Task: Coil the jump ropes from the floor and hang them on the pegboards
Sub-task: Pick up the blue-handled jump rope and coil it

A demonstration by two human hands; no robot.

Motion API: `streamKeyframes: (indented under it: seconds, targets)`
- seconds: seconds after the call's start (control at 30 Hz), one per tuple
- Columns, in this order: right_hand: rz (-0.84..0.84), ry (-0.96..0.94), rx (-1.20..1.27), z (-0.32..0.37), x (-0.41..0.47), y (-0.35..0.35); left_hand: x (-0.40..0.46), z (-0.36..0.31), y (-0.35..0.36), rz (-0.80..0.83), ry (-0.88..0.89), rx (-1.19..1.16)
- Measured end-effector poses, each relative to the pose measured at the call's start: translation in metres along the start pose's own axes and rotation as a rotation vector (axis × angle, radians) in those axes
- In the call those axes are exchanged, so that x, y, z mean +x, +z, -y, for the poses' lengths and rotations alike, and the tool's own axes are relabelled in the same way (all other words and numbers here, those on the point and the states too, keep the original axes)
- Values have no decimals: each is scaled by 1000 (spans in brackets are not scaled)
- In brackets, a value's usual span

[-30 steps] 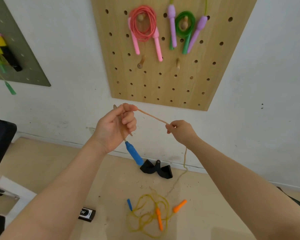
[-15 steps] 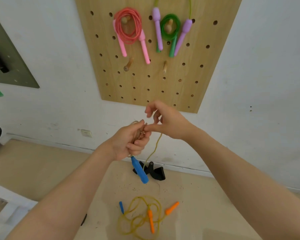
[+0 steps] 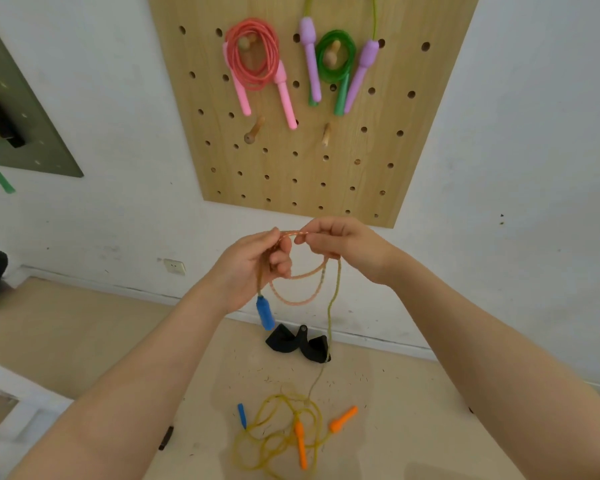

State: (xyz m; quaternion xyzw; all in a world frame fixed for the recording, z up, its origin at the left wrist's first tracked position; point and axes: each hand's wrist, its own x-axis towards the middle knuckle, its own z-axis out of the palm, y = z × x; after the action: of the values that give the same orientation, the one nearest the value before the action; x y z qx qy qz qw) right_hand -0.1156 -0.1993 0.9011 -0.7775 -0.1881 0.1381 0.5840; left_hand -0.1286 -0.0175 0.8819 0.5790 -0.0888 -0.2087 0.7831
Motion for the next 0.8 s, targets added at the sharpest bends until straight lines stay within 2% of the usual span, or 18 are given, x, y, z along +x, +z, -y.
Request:
streamKeyframes:
  seconds: [0.13,0.27,0.4,0.53,0.63,0.7,0.8]
  targets:
    - [-49,-9,162,-4,-5,-5,5,2,17,-39,150,-259]
    - [-25,75,164,-10,-11,-12,15,3,32,-54,195,-455]
    - [-49,88,324,-13,-16,-20,18,6,41,-159,100,-438]
    - [-151,27,612,-13,-15,-23,18,2,45,-32,21,-209]
    - [-128,31,773,-13,-14,-24,18,-1,47,93,29,-164]
    - [-116,60,725,-14,-14,-28,19,-2,49,173,84,-215]
    - [-103,60,407,-17,-14,-34,21,-1,56,205,135,-312]
